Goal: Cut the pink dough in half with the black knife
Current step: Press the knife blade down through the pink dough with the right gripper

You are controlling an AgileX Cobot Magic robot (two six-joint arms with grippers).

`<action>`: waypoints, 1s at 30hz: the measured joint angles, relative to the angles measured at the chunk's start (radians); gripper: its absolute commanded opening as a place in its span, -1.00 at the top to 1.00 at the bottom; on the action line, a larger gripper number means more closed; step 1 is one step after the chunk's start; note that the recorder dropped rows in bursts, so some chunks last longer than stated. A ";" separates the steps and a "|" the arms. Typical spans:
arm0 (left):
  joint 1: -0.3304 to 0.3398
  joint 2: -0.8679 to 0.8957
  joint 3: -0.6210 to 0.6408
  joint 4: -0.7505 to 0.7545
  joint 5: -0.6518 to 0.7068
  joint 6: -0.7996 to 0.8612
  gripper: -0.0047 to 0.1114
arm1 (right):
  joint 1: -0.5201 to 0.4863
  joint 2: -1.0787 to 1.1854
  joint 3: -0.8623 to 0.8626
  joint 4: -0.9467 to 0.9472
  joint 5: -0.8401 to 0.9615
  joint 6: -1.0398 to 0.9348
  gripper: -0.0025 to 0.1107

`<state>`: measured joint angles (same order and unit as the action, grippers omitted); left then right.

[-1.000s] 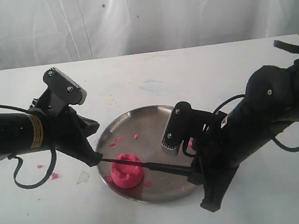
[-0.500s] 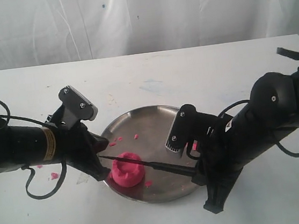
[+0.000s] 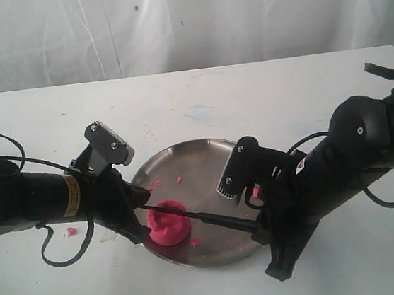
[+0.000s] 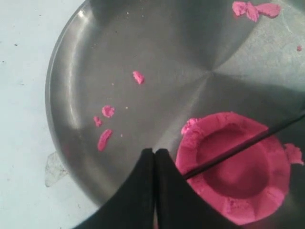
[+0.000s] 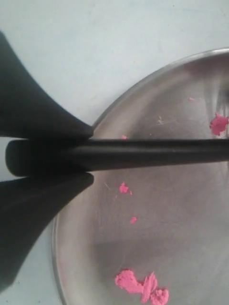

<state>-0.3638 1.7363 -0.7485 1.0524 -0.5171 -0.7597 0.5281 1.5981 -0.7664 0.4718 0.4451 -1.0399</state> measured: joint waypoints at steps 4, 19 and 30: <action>0.000 0.004 -0.002 0.000 0.004 -0.001 0.92 | 0.000 0.000 0.004 0.018 -0.002 0.002 0.96; 0.001 0.016 -0.006 -0.008 -0.005 -0.005 0.92 | 0.000 0.065 0.008 0.065 -0.014 0.004 0.96; 0.006 0.048 -0.014 -0.015 -0.018 -0.005 0.92 | 0.000 0.066 0.008 0.067 -0.018 0.008 0.96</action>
<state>-0.3576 1.7838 -0.7626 1.0370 -0.5353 -0.7646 0.5281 1.6642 -0.7582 0.5387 0.4269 -1.0322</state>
